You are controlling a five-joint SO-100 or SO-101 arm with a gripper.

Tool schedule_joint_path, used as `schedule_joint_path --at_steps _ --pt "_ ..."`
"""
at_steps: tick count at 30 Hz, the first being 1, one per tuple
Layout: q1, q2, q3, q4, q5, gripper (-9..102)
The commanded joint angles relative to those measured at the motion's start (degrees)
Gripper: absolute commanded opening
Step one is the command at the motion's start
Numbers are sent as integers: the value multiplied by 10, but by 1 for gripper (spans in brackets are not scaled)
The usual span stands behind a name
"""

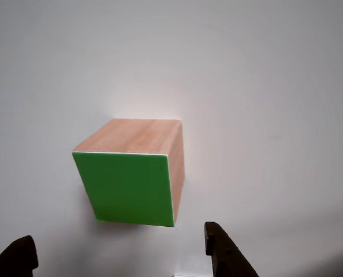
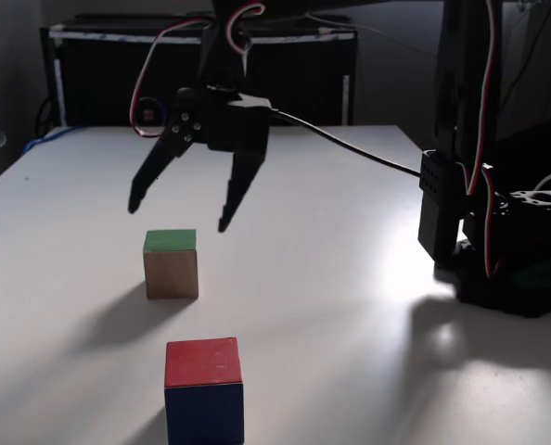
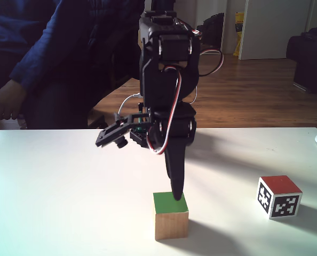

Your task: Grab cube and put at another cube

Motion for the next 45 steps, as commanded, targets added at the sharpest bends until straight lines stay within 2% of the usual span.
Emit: schedule_joint_path --at_steps 1,32,38,45 --pt "12 -24 -47 6 -2 45" --pt "25 -168 -109 -13 -11 40" --pt "27 -169 -113 -29 -4 34" --pt "25 -169 -115 -40 3 21"
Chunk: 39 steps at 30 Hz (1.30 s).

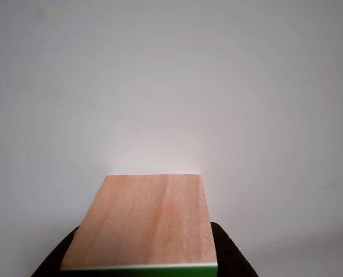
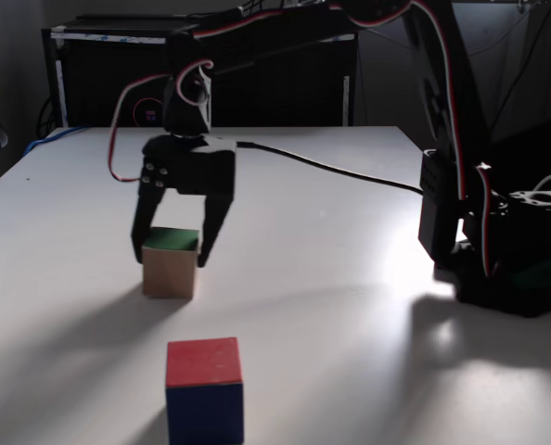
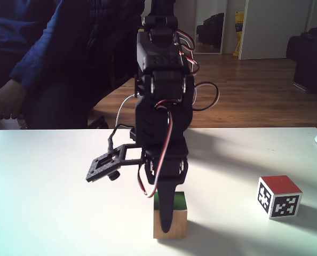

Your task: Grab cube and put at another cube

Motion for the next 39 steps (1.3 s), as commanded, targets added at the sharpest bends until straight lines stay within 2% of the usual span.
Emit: schedule_joint_path --at_steps 1,7,12,22,30,39 --pt "0 3 -19 -9 3 19" --pt "-1 22 -19 -4 7 17" --pt "-31 113 4 21 20 17" --pt "-192 316 47 111 84 17" --pt "-304 328 20 144 136 17" --pt "-366 261 -30 146 174 18"
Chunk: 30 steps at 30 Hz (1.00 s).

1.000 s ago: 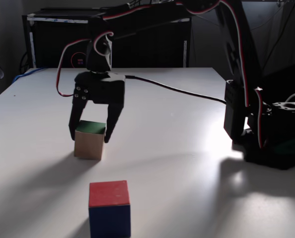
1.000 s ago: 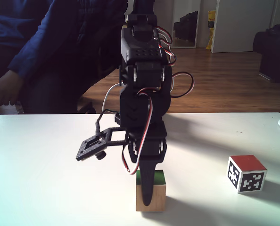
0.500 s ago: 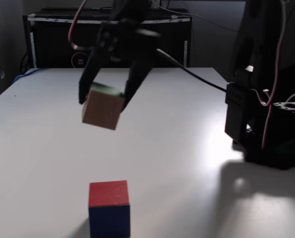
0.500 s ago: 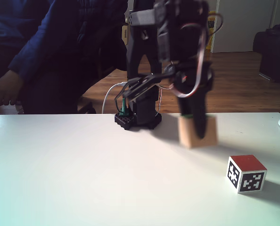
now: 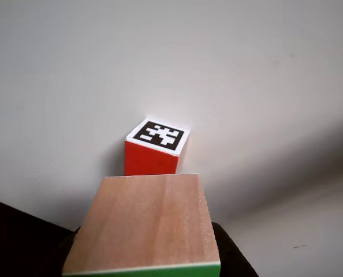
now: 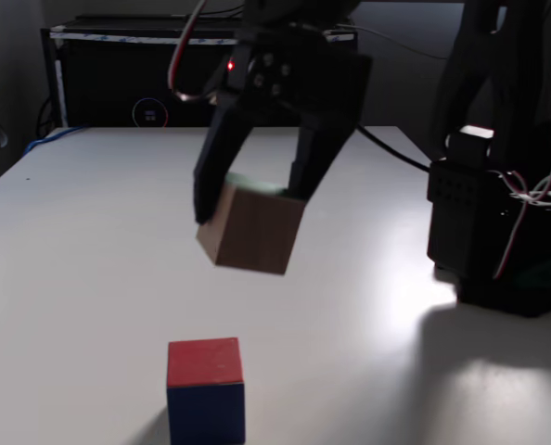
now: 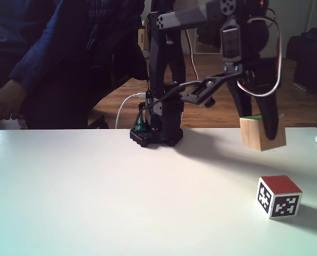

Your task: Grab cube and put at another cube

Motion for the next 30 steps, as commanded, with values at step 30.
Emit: schedule_joint_path --at_steps 30 --pt "-28 -223 -203 4 40 19"
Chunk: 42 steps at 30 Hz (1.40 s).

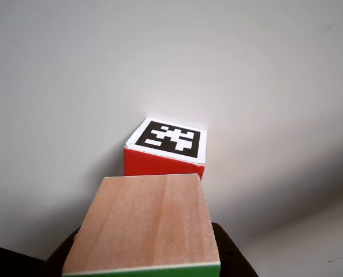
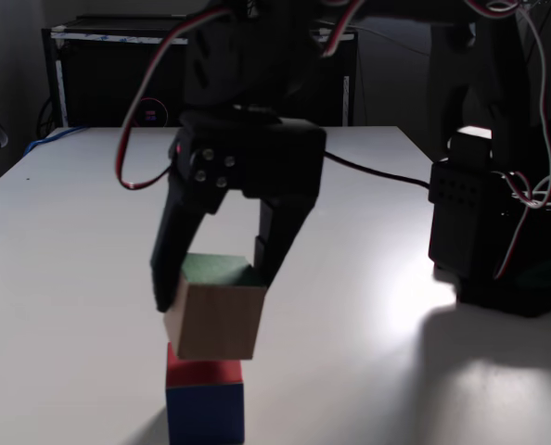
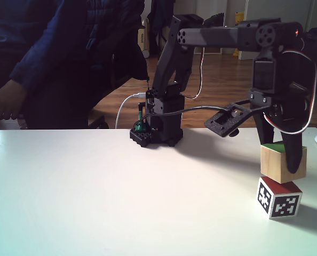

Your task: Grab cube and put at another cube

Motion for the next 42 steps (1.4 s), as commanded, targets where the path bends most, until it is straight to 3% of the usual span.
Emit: schedule_joint_path --at_steps 1,14,32,42 --pt "-3 2 -35 4 4 19" --pt "2 -48 -74 18 4 22" --pt "4 -144 -221 125 32 44" --pt "-14 -25 -177 137 26 43"
